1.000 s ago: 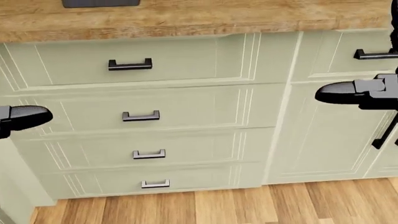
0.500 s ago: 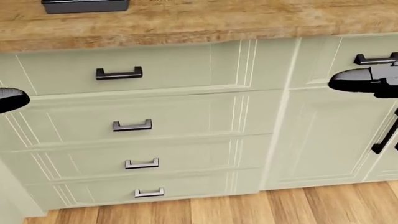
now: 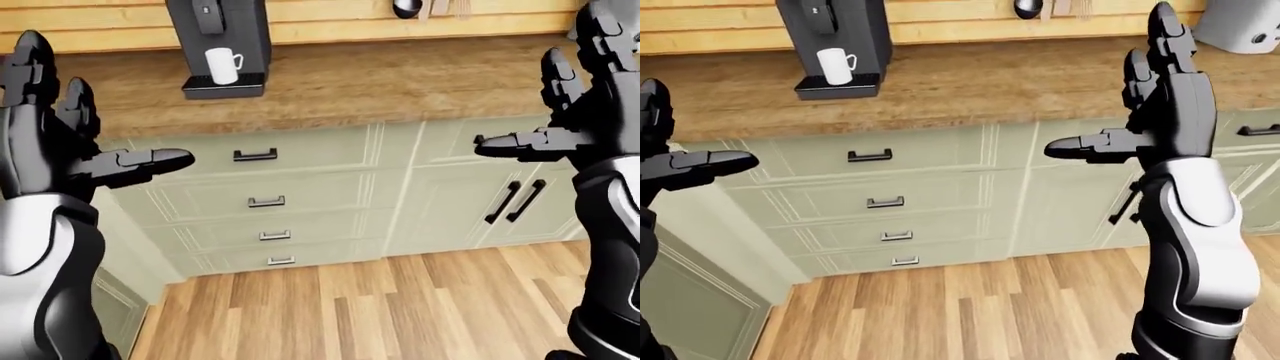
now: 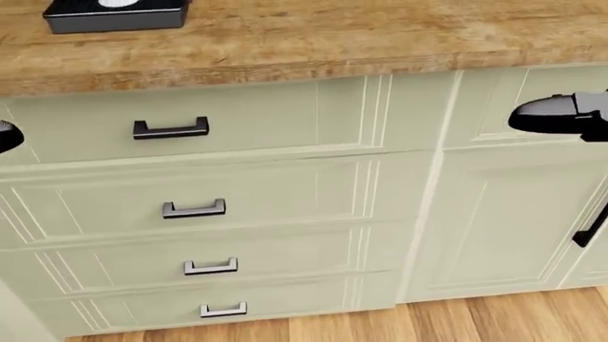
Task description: Pick the mug from under the coffee machine dispenser and place it on the counter.
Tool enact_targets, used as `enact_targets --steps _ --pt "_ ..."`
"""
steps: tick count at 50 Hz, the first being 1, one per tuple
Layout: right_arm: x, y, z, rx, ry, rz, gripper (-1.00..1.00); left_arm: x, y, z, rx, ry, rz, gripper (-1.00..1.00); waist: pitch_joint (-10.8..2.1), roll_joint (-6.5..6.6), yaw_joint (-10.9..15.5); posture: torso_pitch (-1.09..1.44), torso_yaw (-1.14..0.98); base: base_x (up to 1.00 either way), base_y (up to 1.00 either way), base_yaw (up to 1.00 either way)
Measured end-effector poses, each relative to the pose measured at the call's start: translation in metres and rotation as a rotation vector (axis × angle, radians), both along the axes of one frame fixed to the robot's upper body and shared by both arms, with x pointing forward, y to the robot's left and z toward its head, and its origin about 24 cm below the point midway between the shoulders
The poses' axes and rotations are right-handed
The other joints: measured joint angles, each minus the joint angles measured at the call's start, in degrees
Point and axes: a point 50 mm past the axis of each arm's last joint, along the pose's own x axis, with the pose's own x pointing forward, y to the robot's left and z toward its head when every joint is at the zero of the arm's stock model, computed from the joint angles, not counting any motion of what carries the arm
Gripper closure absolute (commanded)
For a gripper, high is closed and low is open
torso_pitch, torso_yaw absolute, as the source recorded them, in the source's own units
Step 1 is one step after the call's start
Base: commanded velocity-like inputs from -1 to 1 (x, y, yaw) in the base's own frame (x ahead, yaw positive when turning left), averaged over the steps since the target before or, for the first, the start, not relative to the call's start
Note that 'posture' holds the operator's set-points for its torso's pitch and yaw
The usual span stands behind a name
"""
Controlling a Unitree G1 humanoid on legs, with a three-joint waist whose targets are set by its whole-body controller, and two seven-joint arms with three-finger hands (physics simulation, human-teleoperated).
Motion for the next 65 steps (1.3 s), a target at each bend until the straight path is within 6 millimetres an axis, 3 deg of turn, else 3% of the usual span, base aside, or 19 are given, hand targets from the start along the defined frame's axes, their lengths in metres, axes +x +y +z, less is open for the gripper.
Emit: enact_targets --steps 4,7,9,13,17,20,26,30,32,38,42,45,48,51,55,58,60,62,65 --pt "-0.004 -0.002 0.007 -0.007 -0.038 -0.014 -1.0 -0.002 -0.002 0.004 0.01 -0.023 -0.011 -1.0 0.23 -2.87 -0.01 0.0 0.0 0.08 0.0 0.0" --pt "-0.006 -0.002 0.012 -0.014 -0.058 -0.014 -1.0 -0.002 -0.002 0.006 0.01 -0.03 -0.011 -1.0 -0.12 -5.83 0.05 0.0 0.0 0.09 0.0 0.0" --pt "-0.006 -0.005 0.01 -0.008 -0.052 -0.029 -1.0 -0.001 -0.006 0.002 0.005 -0.014 -0.031 -1.0 0.36 -4.62 -0.63 0.0 0.0 0.08 0.0 0.0" --pt "-0.004 -0.009 0.007 0.002 -0.021 -0.047 -1.0 0.0 -0.008 0.002 0.006 0.0 -0.047 -1.0 0.38 -4.0 -0.83 0.0 0.0 0.08 0.0 0.0" --pt "-0.006 -0.006 0.011 -0.008 -0.044 -0.036 -1.0 -0.003 -0.006 0.007 0.013 -0.029 -0.032 -1.0 0.8 -1.35 -0.79 0.0 0.0 0.08 0.0 0.0" --pt "-0.007 -0.005 0.013 -0.011 -0.054 -0.031 -1.0 -0.003 -0.005 0.008 0.017 -0.038 -0.029 -1.0 0.33 1.37 -0.89 0.0 0.0 0.09 0.0 0.0" --pt "-0.003 -0.001 0.007 -0.008 -0.013 -0.001 -1.0 -0.002 0.0 0.002 0.0 0.001 -0.001 -1.0 0.38 -0.5 -0.17 0.0 0.0 0.1 0.0 0.0" --pt "-0.006 -0.002 0.015 -0.013 -0.052 -0.013 -1.0 -0.004 -0.002 0.008 0.011 -0.03 -0.006 -1.0 0.44 -3.27 0.01 0.0 0.0 0.11 0.02 0.0" --pt "-0.008 -0.003 0.018 -0.017 -0.068 -0.014 -1.0 -0.004 -0.002 0.01 0.014 -0.04 -0.008 -1.0 0.14 -5.68 0.1 0.0 0.0 0.11 0.07 0.0" --pt "-0.006 -0.01 0.014 0.002 -0.036 -0.046 -1.0 0.001 -0.008 0.003 0.006 0.003 -0.047 -1.0 0.42 -4.65 -1.07 0.0 0.0 0.12 0.07 0.0" --pt "-0.007 -0.008 0.017 -0.004 -0.055 -0.036 -1.0 -0.002 -0.007 0.01 0.017 -0.03 -0.036 -1.0 0.97 -1.82 -1.01 0.0 0.0 0.12 0.06 0.0" --pt "-0.007 -0.009 0.017 -0.004 -0.053 -0.034 -1.0 -0.003 -0.008 0.01 0.021 -0.042 -0.034 -1.0 0.46 1.6 -1.26 0.0 0.0 0.12 0.07 0.0" --pt "-0.005 -0.004 0.011 0.004 -0.032 -0.012 -1.0 -0.001 -0.004 0.004 0.007 -0.011 -0.013 -1.0 0.95 0.69 -0.25 0.0 0.0 0.12 0.07 0.0" --pt "-0.002 -0.002 0.01 0.004 -0.011 0.003 -1.0 0.001 -0.001 0.003 -0.001 0.006 -0.001 -1.0 0.45 -0.24 -0.11 0.0 0.0 0.12 0.07 0.0" --pt "-0.007 -0.005 0.018 -0.003 -0.052 -0.011 -1.0 -0.003 -0.002 0.012 0.016 -0.028 -0.006 -1.0 0.6 -2.98 -0.04 0.0 0.0 0.13 0.06 0.0" --pt "-0.008 -0.005 0.022 -0.009 -0.075 -0.015 -1.0 -0.005 -0.002 0.016 0.021 -0.05 -0.003 -1.0 0.14 -5.89 0.06 0.0 0.0 0.13 0.06 0.0" --pt "-0.009 -0.008 0.021 -0.002 -0.07 -0.029 -1.0 -0.004 -0.005 0.013 0.017 -0.04 -0.021 -1.0 0.74 -4.7 -0.69 0.0 0.0 0.13 0.07 0.0" --pt "-0.008 -0.012 0.017 0.009 -0.044 -0.044 -1.0 -0.001 -0.007 0.01 0.015 -0.016 -0.04 -1.0 0.66 -5.08 -0.98 0.0 0.0 0.14 0.06 0.0" --pt "-0.008 -0.011 0.018 0.006 -0.042 -0.044 -1.0 -0.001 -0.007 0.011 0.015 -0.014 -0.039 -1.0 0.6 -3.92 -0.91 0.0 0.0 0.14 0.06 0.0"
